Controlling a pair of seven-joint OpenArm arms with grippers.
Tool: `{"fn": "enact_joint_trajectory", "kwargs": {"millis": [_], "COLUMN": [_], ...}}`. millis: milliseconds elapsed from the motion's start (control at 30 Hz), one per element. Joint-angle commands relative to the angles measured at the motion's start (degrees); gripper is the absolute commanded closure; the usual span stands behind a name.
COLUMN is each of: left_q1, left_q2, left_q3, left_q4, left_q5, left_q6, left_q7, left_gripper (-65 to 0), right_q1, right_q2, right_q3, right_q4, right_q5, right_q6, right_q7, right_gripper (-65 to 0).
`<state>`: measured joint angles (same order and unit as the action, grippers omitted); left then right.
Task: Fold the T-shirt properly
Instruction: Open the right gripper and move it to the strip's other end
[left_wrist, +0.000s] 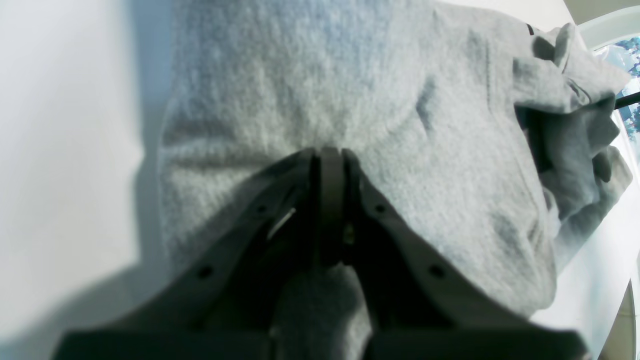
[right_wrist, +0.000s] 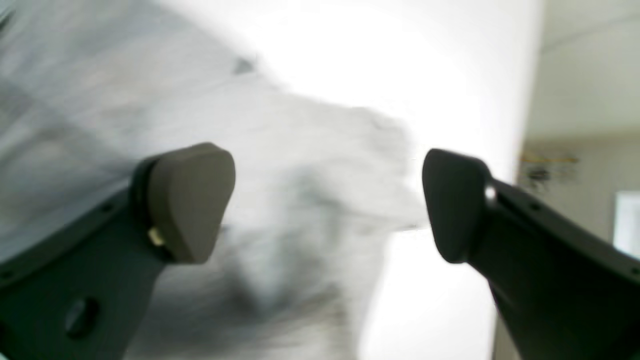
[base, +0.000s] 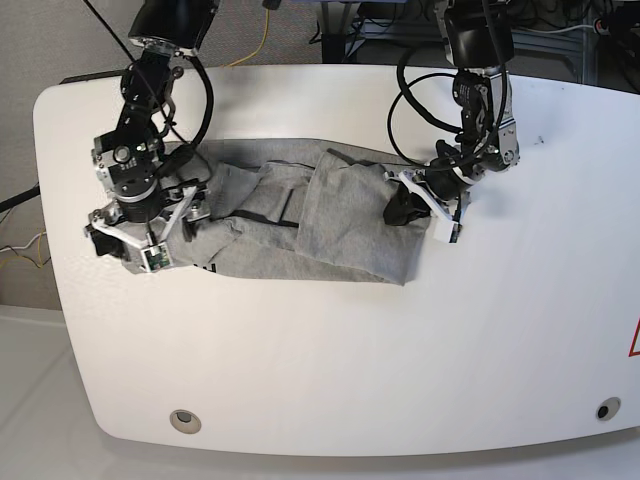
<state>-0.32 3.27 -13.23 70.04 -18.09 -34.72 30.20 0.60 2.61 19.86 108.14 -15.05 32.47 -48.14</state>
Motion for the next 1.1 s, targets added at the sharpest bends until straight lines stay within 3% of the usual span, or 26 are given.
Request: {"fn": "enact_joint_trajectory", "kwargs": {"millis": [0,200,500,833,1067], "left_q1": [0.62,0.62,0.62,0.62,0.62], "left_q2": [-0.32,-0.32,-0.32,-0.41,-0.41], "left_q3": [0.09,0.09,0.09,0.09,0.09], "left_q4": [-0.72,-0.72,-0.90,-0.90,-0.90], "left_q5": [5.12,5.12,5.30,5.30,5.38], "left_q6": [2.06,2.06,2.06,2.06,2.06], "left_q7": [5.89,5.89,5.89,5.89,5.89], "left_gripper": [-1.6,-1.6,-1.6,-1.6,-1.6], "right_q1": [2.52,6.65,12.54,13.60,13.60], "right_q2": [0.42,0.68,3.76,8.07,8.60], "right_q3": [2.69,13.33,28.01,31.79,34.52], "right_q4": [-0.93,-8.23,-17.37,-25.81,-30.82], "right_q5": [0.06,3.58,11.93,19.75,22.48], "right_q6": [0.02,1.95,5.82,5.55,5.55], "right_q7": [0.62,0.27,-8.26,-9.93,-9.93], "right_gripper": [-60.5,-60.5,-60.3,-60.3,-60.2]}}
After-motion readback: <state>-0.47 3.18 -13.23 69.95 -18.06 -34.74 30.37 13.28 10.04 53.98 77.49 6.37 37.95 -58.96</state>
